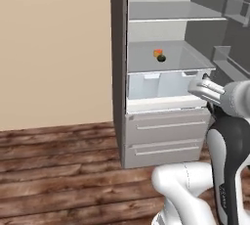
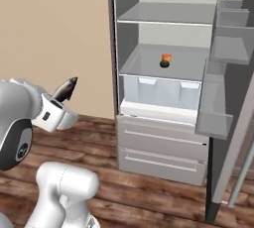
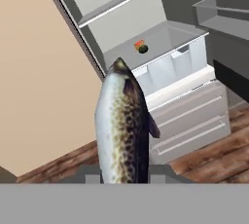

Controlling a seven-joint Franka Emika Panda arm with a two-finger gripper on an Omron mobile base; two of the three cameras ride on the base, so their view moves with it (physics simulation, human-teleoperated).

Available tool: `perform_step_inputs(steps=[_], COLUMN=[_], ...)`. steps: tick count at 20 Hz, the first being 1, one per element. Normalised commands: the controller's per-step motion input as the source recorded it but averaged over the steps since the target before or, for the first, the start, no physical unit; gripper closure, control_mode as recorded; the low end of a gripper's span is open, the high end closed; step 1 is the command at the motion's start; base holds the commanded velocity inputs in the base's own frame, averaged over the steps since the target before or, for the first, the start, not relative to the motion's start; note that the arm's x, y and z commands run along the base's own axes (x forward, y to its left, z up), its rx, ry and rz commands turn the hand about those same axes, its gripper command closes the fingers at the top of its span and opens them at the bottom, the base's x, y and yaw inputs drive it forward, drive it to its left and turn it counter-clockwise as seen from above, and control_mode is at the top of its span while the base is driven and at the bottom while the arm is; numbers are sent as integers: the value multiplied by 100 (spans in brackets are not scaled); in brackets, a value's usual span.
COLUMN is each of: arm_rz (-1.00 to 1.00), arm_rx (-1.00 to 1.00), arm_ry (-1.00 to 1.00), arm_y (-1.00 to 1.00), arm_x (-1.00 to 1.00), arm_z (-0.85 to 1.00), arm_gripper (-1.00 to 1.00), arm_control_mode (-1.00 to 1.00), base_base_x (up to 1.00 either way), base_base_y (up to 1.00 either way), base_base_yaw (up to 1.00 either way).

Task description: Take the cheese, fish, and squash from the fridge and place them on the plate on the dining counter to create an appetizer plate.

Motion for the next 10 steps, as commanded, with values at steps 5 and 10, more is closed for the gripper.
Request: perform_step_inputs(steps=[5,10], arm_rz=[0,0], arm_rx=[0,0], arm_ry=[0,0], arm_y=[0,0], arm_x=[0,0], arm_z=[0,0], arm_gripper=[100,100], arm_control_mode=[100,100], base_base_x=[-25,-12], base_base_y=[49,66], base_base_yaw=[21,28])
